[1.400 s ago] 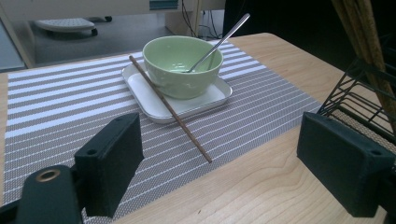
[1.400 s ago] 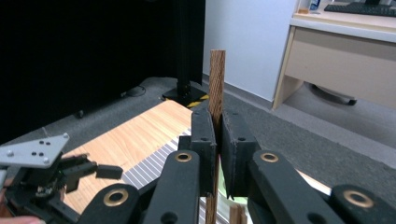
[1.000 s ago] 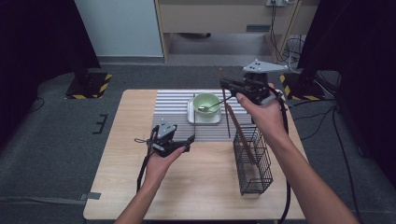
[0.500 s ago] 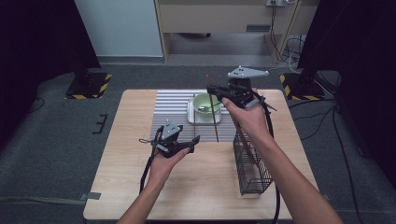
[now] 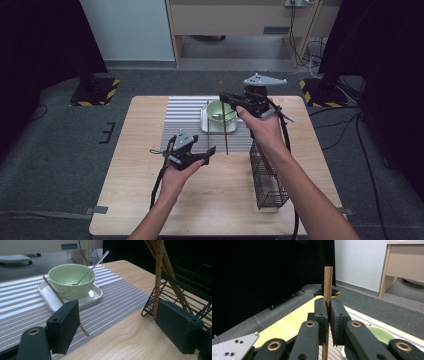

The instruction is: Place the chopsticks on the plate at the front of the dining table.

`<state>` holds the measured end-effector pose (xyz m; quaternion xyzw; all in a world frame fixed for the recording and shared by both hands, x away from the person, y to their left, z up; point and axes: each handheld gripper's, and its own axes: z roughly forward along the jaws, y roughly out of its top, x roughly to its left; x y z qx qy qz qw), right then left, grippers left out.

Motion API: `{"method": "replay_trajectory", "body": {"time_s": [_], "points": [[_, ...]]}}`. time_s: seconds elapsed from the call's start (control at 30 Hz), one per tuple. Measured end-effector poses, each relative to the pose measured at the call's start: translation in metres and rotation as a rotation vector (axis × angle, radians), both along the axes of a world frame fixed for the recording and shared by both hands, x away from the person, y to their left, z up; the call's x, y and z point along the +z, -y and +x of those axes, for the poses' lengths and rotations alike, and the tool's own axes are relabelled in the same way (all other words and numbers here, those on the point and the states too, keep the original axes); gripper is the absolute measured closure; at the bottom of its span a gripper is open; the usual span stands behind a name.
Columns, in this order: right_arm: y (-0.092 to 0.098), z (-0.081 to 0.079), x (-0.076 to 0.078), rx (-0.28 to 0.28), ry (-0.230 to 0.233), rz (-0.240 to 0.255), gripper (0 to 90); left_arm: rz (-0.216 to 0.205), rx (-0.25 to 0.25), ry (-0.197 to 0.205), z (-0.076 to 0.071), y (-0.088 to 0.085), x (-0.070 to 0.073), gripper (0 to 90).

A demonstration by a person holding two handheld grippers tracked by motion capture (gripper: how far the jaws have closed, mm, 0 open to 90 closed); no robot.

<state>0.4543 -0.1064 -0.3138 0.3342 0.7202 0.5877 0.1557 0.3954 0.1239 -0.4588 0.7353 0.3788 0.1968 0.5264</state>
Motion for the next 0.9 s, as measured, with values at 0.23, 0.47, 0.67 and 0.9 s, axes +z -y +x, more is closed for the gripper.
{"method": "replay_trajectory", "body": {"time_s": [0.23, 0.47, 0.67, 0.9], "points": [[-0.004, -0.002, 0.000, 0.005, -0.003, 0.030, 84.7, -0.034, -0.028, -0.002, -0.002, 0.006, 0.001, 21.8], [-0.009, -0.005, -0.001, 0.017, -0.011, 0.026, 84.7, -0.071, -0.048, -0.016, -0.002, 0.012, -0.003, 25.6], [-0.007, -0.004, 0.000, 0.014, -0.021, 0.052, 84.7, -0.046, -0.068, -0.012, -0.003, 0.020, -0.005, 39.1], [-0.009, -0.005, -0.001, 0.022, -0.030, 0.071, 84.7, -0.019, -0.083, -0.001, -0.005, 0.029, -0.005, 58.5]]}}
